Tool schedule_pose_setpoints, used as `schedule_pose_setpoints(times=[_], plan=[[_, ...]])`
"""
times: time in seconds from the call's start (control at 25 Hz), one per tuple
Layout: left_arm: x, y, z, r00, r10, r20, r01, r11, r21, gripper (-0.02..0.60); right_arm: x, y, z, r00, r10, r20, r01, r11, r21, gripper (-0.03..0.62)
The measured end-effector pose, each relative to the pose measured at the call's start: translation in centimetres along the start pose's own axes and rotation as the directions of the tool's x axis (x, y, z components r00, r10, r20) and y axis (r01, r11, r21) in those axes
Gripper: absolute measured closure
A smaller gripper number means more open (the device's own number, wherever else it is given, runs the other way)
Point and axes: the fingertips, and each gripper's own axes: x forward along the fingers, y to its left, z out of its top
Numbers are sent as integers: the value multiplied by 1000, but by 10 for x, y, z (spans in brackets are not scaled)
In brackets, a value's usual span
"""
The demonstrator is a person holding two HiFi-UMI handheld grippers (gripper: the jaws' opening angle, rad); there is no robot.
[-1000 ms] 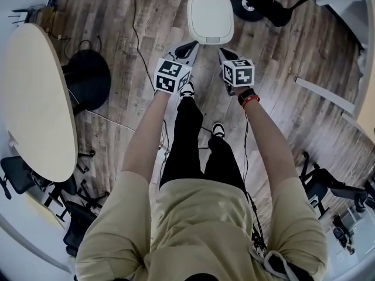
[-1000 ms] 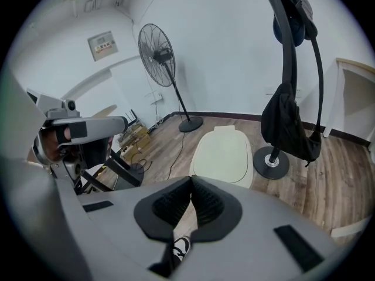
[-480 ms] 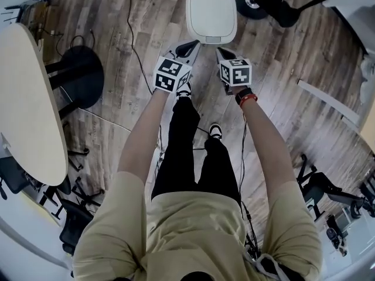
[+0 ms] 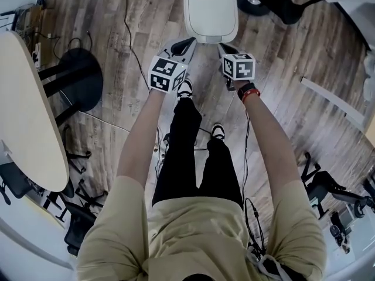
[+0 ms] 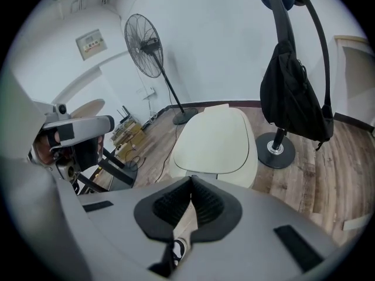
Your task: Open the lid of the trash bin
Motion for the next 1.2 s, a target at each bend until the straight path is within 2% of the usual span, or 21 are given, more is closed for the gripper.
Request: schedule_pose_setpoints(times=[0.8,1.2], plan=[[40,17,-27,999,-25,-29,24,999,-42,558,48,-38,-17,997,-15,-81,15,1000,2,592],[49,17,-33,999,-34,-42,32,998,-47,558,49,-41,-20,996,-20,-88,20,1000,-3,592]])
